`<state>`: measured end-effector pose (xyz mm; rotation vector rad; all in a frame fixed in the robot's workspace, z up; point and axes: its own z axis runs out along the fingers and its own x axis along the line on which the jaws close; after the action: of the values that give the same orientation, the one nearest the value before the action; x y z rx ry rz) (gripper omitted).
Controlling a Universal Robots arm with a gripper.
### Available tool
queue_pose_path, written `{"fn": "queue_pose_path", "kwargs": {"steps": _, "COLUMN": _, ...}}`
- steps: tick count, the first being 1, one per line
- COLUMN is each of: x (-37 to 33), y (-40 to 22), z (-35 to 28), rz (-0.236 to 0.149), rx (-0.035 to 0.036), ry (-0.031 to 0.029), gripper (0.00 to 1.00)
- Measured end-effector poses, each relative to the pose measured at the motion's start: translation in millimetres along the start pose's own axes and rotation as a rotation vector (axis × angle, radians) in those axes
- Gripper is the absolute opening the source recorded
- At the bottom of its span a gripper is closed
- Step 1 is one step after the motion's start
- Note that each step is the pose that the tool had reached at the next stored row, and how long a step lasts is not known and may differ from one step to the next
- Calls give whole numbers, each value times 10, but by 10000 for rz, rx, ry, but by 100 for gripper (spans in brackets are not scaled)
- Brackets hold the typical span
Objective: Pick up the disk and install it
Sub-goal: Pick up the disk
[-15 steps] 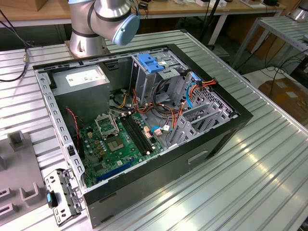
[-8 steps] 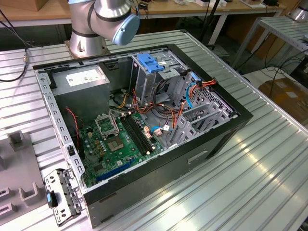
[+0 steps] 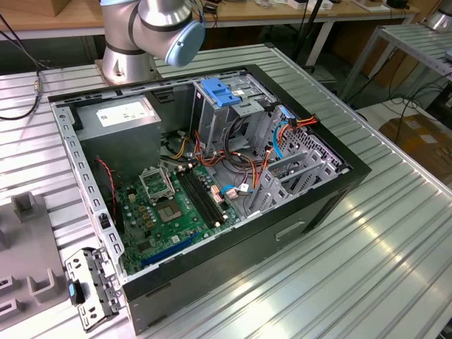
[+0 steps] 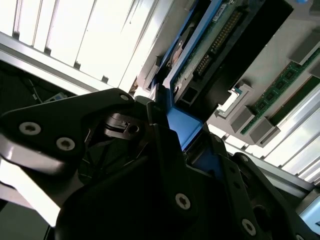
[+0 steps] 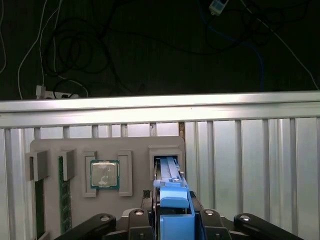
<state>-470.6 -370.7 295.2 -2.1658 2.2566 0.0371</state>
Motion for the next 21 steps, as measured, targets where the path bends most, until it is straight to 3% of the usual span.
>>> {"fn": "queue_pose_path", "kwargs": {"steps": 21, "x": 0, "y": -1, "z": 2, "rz": -168, "rx": -4, "ry": 1, "gripper": 37}}
